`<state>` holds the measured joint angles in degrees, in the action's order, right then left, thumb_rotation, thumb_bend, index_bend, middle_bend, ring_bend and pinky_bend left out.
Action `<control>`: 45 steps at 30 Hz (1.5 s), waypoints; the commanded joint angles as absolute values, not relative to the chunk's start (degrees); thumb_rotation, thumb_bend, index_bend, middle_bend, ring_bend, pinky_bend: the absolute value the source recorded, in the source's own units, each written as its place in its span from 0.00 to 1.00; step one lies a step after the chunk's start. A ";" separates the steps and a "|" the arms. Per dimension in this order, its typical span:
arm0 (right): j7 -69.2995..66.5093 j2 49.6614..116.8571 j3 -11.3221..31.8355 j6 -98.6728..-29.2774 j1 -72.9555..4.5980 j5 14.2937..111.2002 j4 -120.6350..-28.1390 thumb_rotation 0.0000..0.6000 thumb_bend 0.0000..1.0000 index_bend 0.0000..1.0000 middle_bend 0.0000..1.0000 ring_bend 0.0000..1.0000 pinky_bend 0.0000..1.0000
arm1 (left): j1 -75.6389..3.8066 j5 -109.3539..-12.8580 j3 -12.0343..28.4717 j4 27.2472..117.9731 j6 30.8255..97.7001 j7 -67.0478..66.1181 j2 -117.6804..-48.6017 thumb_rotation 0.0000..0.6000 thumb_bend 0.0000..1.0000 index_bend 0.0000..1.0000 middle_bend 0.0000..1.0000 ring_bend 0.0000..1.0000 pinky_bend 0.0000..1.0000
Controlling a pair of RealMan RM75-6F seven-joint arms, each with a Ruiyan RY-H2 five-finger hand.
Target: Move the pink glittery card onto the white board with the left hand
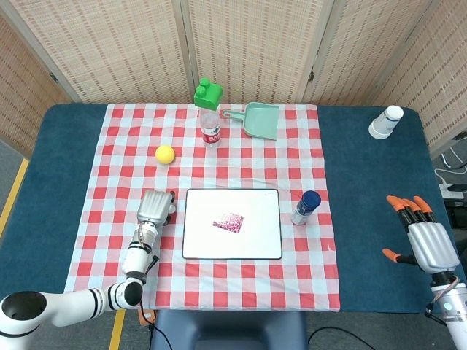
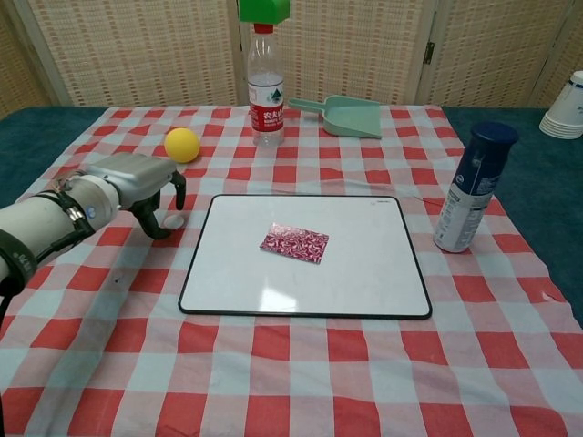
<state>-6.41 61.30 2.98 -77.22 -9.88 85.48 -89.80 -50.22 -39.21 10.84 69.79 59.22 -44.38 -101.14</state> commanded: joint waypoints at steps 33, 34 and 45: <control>-6.24 61.39 3.38 -76.43 -10.16 84.37 -89.60 1.00 0.00 0.00 0.11 0.00 0.00 | -51.29 -36.53 12.24 67.04 56.49 -47.63 -102.21 1.00 0.31 0.47 1.00 1.00 1.00; -6.26 61.39 3.39 -76.44 -10.16 84.36 -89.59 1.00 0.00 0.00 0.11 0.00 0.00 | -51.30 -36.46 12.21 67.18 56.51 -47.78 -102.13 1.00 0.31 0.47 1.00 1.00 1.00; -6.38 61.33 3.35 -76.47 -10.13 84.44 -89.63 1.00 0.00 0.00 0.11 0.00 0.00 | -51.70 -36.05 12.66 69.19 57.26 -48.80 -101.10 1.00 0.31 0.50 1.00 1.00 1.00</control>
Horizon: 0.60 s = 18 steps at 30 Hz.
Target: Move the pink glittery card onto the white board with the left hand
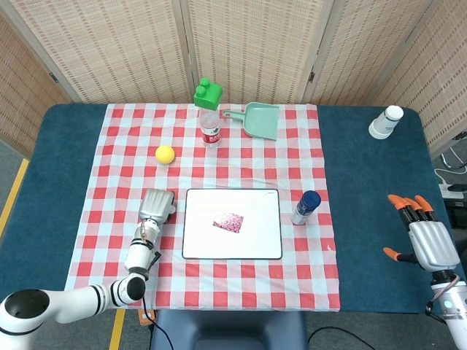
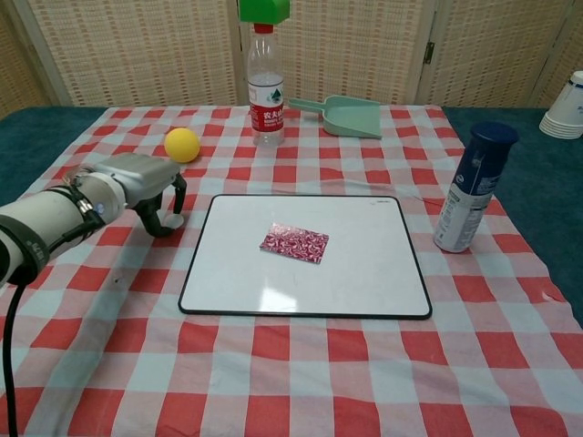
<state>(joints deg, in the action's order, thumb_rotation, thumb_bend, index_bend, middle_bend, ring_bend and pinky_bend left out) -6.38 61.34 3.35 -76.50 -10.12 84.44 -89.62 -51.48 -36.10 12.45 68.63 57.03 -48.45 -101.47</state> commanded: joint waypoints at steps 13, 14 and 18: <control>-7.25 61.03 3.32 -76.70 -10.03 84.67 -89.52 1.00 0.00 0.00 0.11 0.00 0.00 | -56.32 -35.34 15.34 79.68 61.14 -53.78 -101.16 1.00 0.31 0.50 1.00 1.00 1.00; -7.35 60.97 3.34 -76.75 -10.00 84.65 -89.52 1.00 0.00 0.00 0.11 0.00 0.00 | -56.83 -35.35 15.46 80.43 61.58 -54.41 -101.46 1.00 0.31 0.50 1.00 1.00 1.00; -8.08 60.48 3.35 -78.26 -9.40 85.35 -89.83 1.00 0.00 0.00 0.11 0.00 0.00 | -59.38 -34.33 16.54 82.25 62.72 -56.86 -103.55 1.00 0.31 0.50 1.00 1.00 1.00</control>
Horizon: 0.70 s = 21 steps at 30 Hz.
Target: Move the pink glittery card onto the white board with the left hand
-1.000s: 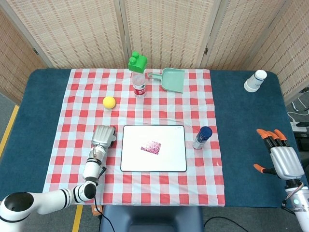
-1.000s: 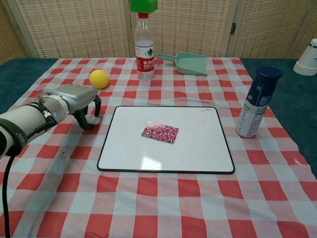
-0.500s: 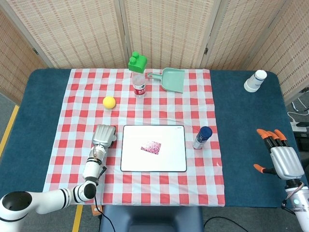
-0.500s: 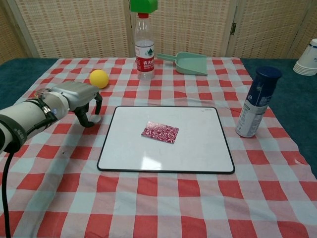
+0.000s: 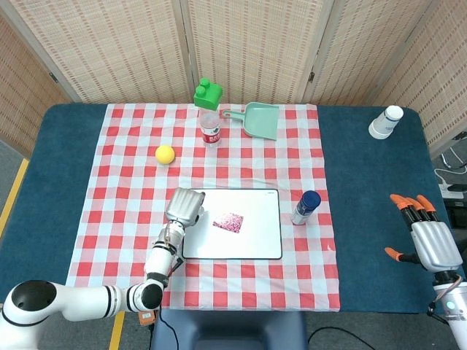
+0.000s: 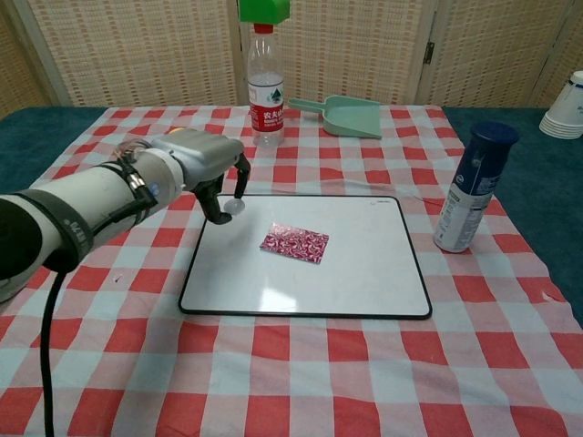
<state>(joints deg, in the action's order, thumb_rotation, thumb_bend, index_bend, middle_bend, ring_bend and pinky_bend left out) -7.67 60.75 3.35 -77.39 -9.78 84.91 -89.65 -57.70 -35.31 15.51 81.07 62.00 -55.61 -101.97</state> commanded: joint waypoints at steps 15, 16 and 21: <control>-11.99 59.24 3.05 -80.28 -8.42 87.01 -89.24 1.00 0.00 0.00 0.11 0.00 0.00 | -65.33 -30.49 17.78 76.43 61.92 -58.72 -113.07 1.00 0.31 0.50 1.00 1.00 1.00; -12.14 59.21 3.06 -80.32 -8.41 87.02 -89.18 1.00 0.00 0.00 0.11 0.00 0.00 | -65.47 -30.56 17.95 75.95 61.87 -58.53 -113.23 1.00 0.31 0.50 1.00 1.00 1.00; -12.44 59.23 3.13 -79.99 -8.53 86.84 -88.92 1.00 0.00 0.00 0.11 0.00 0.00 | -65.95 -30.64 18.63 73.72 61.26 -57.78 -113.34 1.00 0.31 0.50 1.00 1.00 1.00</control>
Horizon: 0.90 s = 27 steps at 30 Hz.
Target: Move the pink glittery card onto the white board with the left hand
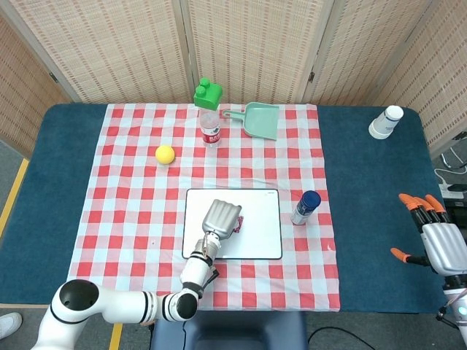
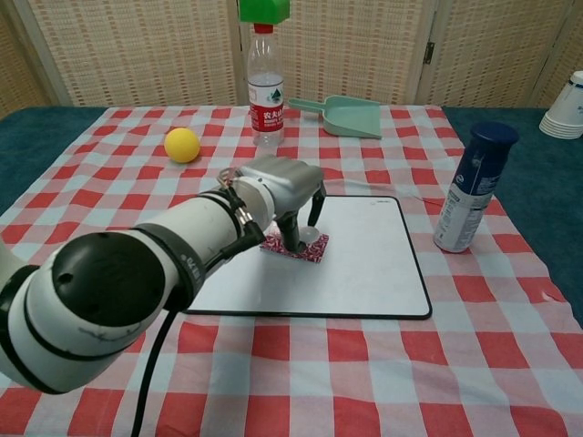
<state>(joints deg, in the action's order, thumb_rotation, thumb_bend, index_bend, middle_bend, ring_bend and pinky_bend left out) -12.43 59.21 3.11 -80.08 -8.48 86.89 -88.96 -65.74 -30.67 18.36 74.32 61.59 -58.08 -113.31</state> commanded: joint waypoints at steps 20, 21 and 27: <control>-12.36 59.29 3.28 -79.68 -8.59 86.48 -88.91 1.00 0.00 0.00 0.11 0.00 0.00 | -66.20 -32.30 18.31 69.19 59.85 -55.03 -115.40 1.00 0.32 0.49 1.00 1.00 1.00; -12.41 59.28 3.30 -79.68 -8.60 86.48 -88.89 1.00 0.00 0.00 0.11 0.00 0.00 | -66.19 -32.31 18.28 68.97 59.79 -55.04 -115.45 1.00 0.32 0.49 1.00 1.00 1.00; -12.41 59.29 3.39 -79.54 -8.64 86.30 -88.82 1.00 0.00 0.00 0.11 0.00 0.00 | -66.12 -31.76 17.98 67.75 58.86 -55.67 -115.37 1.00 0.32 0.44 1.00 1.00 1.00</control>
